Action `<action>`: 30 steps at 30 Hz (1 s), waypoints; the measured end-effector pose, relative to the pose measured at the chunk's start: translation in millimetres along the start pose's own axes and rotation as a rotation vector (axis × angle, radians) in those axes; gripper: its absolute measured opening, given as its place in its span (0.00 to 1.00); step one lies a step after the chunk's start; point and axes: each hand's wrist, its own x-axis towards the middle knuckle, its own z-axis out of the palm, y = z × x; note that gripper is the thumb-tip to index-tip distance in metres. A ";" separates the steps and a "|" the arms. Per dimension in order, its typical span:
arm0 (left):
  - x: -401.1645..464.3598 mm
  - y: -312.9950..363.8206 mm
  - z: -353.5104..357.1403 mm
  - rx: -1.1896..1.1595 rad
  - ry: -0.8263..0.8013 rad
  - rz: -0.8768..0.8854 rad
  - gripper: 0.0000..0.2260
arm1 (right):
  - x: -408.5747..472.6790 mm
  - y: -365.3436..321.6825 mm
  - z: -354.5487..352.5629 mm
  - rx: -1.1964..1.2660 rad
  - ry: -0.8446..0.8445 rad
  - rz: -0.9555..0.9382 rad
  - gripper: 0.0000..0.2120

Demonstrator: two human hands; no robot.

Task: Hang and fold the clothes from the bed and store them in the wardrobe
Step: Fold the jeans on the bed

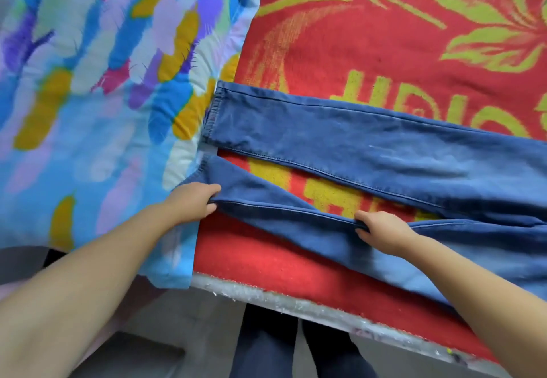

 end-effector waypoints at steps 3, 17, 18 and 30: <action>-8.4 -9.5 -32.1 -0.067 -0.388 0.095 0.07 | -10.4 -9.8 -13.4 0.016 -0.367 -0.069 0.08; 30.0 -3.7 -22.7 -0.159 0.307 -0.428 0.24 | 25.4 -17.5 -10.6 0.329 0.325 0.282 0.20; 27.5 0.1 -15.1 -0.250 0.319 -0.465 0.26 | 23.2 -23.1 -2.3 0.261 0.294 0.269 0.23; 1.0 -19.3 19.2 -0.418 0.534 -0.498 0.15 | 28.3 -10.3 7.4 0.294 0.556 0.457 0.18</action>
